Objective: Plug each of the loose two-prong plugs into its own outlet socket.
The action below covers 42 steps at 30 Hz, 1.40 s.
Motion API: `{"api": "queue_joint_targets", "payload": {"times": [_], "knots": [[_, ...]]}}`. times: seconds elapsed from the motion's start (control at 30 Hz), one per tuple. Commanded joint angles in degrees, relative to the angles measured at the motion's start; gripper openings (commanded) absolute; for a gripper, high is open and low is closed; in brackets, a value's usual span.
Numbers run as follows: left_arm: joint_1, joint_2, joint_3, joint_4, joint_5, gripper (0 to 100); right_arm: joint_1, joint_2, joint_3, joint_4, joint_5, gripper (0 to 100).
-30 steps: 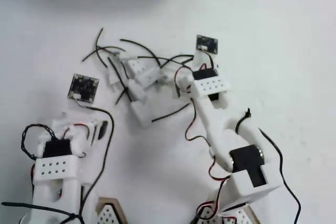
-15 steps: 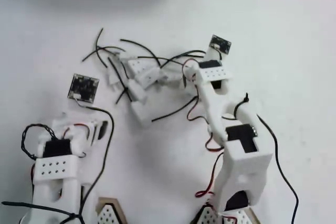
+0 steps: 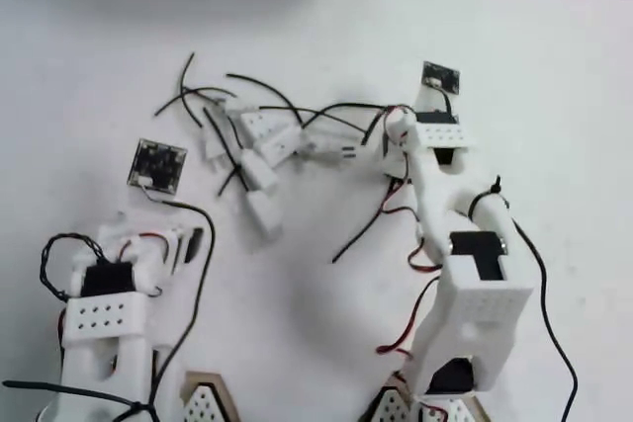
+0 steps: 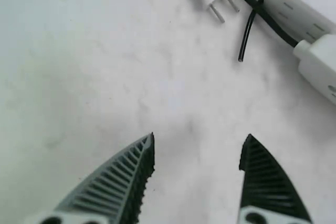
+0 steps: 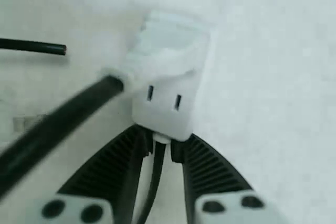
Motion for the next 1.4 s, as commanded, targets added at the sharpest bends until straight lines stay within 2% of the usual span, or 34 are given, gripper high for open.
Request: {"api": "queue_joint_targets", "payload": {"times": [0.0, 0.1, 0.2, 0.3, 0.5, 0.73, 0.9, 1.1, 1.37], "knots": [[-0.13, -0.84, -0.26, -1.14, -0.09, 27, 3.38, -0.31, -2.90, -7.69, 11.96, 1.9], [-0.13, -0.84, -0.26, -1.14, -0.09, 27, 3.56, -0.04, -5.01, -12.26, 19.78, 1.9], [-0.13, -0.84, -0.26, -1.14, -0.09, 27, 3.38, 1.36, -11.34, -11.91, 23.74, 1.9], [-0.13, -0.75, -0.26, -1.14, -0.09, 27, 3.30, 5.41, -21.54, -7.78, 26.55, 1.9], [-0.13, -0.75, -0.26, -1.14, -0.09, 27, 3.12, 18.33, -44.92, 1.71, 36.84, 1.9], [-0.13, -0.75, -0.26, -1.14, -0.09, 27, 3.12, 33.36, -68.48, 5.23, 47.56, 1.9], [-0.04, -1.10, 0.88, -2.64, -0.09, 27, 2.24, 41.45, -80.00, 8.84, 48.79, 2.9], [-0.04, -1.10, 1.76, -4.31, -0.09, 27, 0.48, 44.44, -91.60, 20.35, 48.70, 14.7], [-0.04, -1.10, 1.76, -4.31, -0.09, 27, -2.07, 44.26, -104.53, 37.41, 48.62, 14.9]]}}
